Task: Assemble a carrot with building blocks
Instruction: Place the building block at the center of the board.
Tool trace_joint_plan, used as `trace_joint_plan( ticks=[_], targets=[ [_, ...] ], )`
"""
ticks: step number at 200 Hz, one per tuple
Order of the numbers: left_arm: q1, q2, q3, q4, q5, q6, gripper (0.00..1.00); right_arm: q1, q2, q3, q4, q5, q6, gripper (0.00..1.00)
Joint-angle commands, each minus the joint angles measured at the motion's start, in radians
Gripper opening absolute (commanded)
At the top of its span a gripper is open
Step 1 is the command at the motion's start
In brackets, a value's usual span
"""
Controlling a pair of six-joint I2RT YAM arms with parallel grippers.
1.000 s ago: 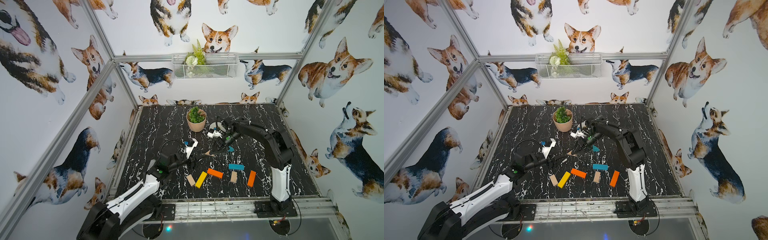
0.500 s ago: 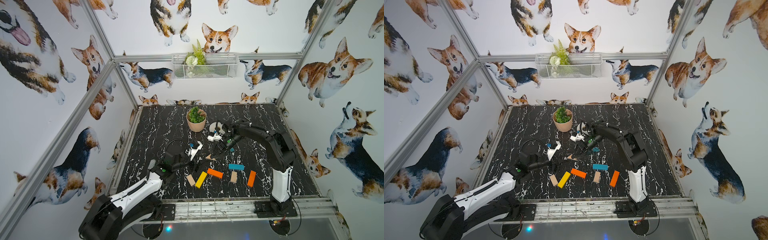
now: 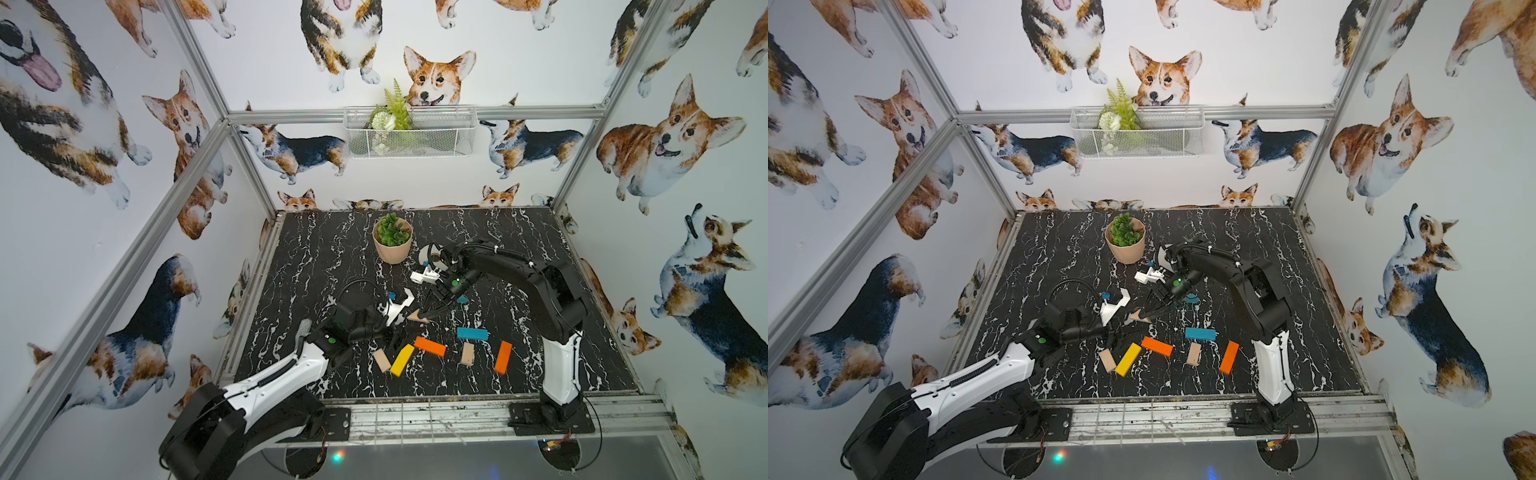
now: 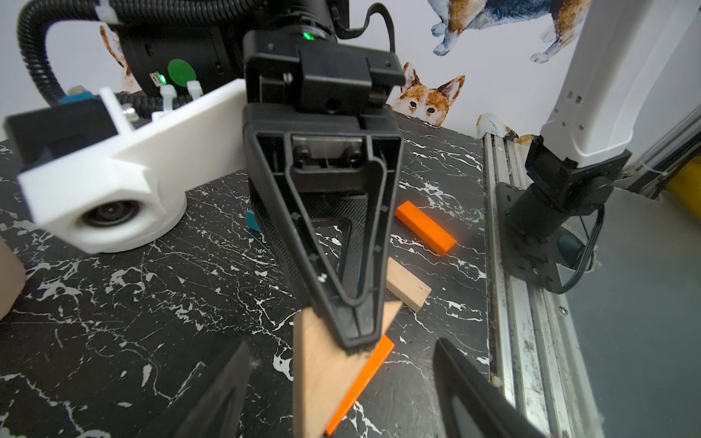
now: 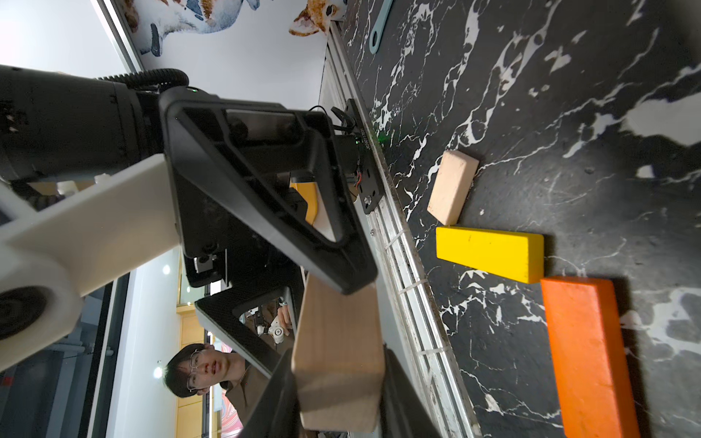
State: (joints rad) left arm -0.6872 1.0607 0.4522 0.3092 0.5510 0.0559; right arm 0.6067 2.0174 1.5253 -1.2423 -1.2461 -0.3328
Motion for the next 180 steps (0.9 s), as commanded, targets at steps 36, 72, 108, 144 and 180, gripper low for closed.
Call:
trace_joint_plan(
  ticks=[36,72,108,144,180],
  targets=[
    [-0.004,-0.001,0.005,0.011,0.009,0.024,0.77,0.033,0.019,0.014,-0.055,-0.061,-0.078,0.00],
    [-0.003,-0.014,-0.001,0.019,0.010,0.022,0.76,0.044,0.037,0.028,-0.092,-0.081,-0.123,0.00],
    [-0.005,-0.008,0.002,0.019,0.025,0.022,0.74,0.045,0.077,0.088,-0.293,-0.149,-0.338,0.00],
    [-0.004,-0.002,0.005,0.018,0.036,0.021,0.72,0.043,0.157,0.162,-0.567,-0.196,-0.601,0.00],
    [-0.004,-0.003,0.004,0.019,0.030,0.019,0.72,0.036,0.109,0.128,-0.430,-0.150,-0.441,0.00]
  ],
)
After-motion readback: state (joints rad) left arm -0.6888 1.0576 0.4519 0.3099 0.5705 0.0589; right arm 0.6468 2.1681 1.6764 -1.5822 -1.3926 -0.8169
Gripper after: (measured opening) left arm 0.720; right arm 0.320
